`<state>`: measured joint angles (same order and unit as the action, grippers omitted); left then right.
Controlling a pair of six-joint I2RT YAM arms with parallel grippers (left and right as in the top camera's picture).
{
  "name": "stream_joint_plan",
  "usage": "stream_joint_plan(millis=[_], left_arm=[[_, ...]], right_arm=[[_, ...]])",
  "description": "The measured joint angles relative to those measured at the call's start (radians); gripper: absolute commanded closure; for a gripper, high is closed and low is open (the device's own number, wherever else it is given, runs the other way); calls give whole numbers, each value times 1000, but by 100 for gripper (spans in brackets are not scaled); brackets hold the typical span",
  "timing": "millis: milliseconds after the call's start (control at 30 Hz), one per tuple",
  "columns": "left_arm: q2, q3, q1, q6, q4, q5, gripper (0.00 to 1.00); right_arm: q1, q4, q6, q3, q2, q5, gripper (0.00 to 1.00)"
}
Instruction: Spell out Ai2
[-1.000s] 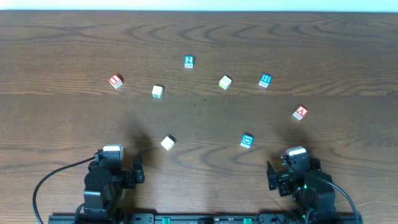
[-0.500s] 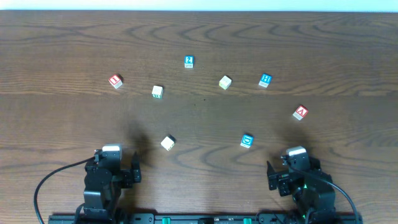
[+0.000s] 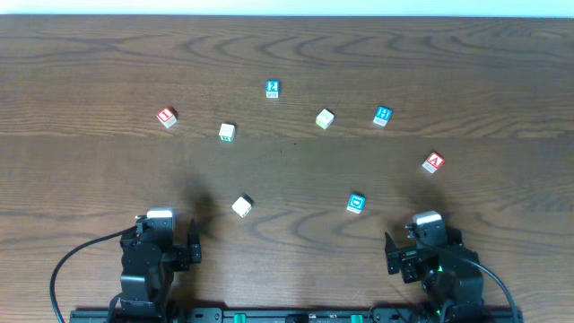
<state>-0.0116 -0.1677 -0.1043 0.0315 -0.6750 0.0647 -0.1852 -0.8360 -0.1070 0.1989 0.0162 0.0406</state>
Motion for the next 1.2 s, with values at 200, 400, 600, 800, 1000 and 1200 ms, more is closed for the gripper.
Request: stream_joint_plan(millis=[200,400,600,800,1000,1200], left_arm=[[0,0,0,0,0,3,4],[0,0,0,0,0,3,5],[0,0,0,0,14,3,5],[0,4,0,-30,222,-24,5],[-102,-13,0,-69,331,-14,5],[-407,-193,0,-83,333,59,5]], right_arm=[[0,0,0,0,0,0,1],[0,0,0,0,0,0,1],[0,0,0,0,0,0,1],[0,0,0,0,0,0,1],[0,0,0,0,0,0,1],[0,0,0,0,0,0,1]])
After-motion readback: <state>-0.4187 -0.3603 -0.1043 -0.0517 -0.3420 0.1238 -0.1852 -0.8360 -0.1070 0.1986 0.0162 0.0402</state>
